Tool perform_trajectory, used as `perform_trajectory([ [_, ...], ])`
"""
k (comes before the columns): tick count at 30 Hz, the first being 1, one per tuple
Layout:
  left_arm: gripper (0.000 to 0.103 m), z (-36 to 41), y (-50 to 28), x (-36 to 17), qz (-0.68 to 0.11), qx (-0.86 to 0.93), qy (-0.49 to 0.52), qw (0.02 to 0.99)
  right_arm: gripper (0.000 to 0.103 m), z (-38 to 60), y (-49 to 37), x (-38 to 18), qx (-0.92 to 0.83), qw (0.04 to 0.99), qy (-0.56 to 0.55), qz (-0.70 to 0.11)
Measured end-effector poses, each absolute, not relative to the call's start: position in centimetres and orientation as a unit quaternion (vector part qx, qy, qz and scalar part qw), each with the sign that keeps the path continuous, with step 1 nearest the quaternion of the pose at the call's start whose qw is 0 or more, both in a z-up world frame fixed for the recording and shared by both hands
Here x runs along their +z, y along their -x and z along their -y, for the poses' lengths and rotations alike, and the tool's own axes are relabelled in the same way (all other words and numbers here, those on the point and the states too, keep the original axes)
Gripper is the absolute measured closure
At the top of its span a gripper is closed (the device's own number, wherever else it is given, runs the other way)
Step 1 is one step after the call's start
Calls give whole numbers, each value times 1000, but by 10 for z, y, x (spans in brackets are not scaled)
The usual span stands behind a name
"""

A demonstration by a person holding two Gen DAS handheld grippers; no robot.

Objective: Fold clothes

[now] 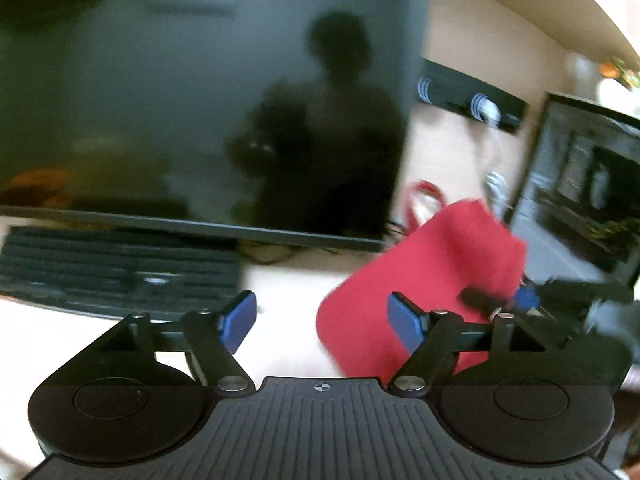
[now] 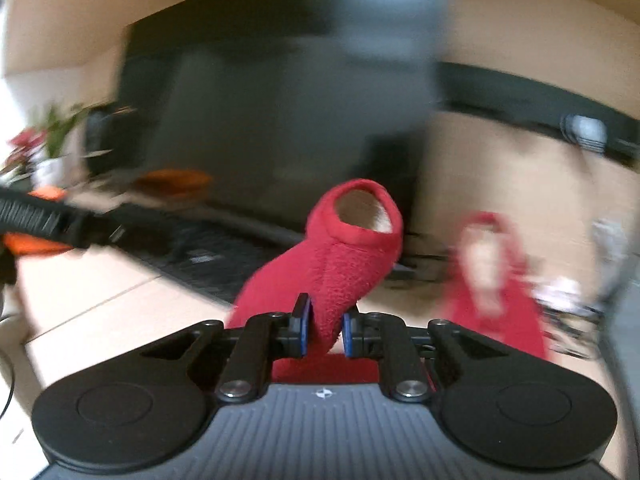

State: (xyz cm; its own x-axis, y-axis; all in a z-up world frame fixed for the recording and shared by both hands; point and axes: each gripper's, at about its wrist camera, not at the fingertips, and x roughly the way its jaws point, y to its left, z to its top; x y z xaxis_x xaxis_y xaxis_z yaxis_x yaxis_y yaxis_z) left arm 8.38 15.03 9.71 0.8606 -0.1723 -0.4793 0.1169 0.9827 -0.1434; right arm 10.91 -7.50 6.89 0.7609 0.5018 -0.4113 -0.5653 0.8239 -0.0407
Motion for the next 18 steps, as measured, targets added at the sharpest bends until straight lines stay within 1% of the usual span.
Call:
perform_trajectory([
  [3, 18, -114, -99, 88, -270, -108, 36, 956, 88, 133, -122, 70, 228, 949, 55, -211],
  [7, 13, -72, -115, 70, -296, -143, 5, 944, 88, 187, -133, 39, 188, 938, 19, -290],
  [10, 11, -49, -122, 50, -325, -158, -22, 932, 84, 208, -139, 10, 177, 922, -11, -343],
  [13, 11, -35, -127, 28, -355, -166, -44, 919, 81, 205, -135, -2, 180, 917, -24, -355],
  [15, 11, -30, -128, 16, -370, -166, -53, 912, 74, 201, -133, -1, 184, 917, -21, -354],
  [17, 11, -28, -129, 9, -381, -168, -54, 908, 72, 208, -128, 1, 188, 916, -19, -354],
  [18, 11, -27, -130, 6, -384, -167, -54, 906, 69, 209, -128, 2, 188, 917, -17, -352],
])
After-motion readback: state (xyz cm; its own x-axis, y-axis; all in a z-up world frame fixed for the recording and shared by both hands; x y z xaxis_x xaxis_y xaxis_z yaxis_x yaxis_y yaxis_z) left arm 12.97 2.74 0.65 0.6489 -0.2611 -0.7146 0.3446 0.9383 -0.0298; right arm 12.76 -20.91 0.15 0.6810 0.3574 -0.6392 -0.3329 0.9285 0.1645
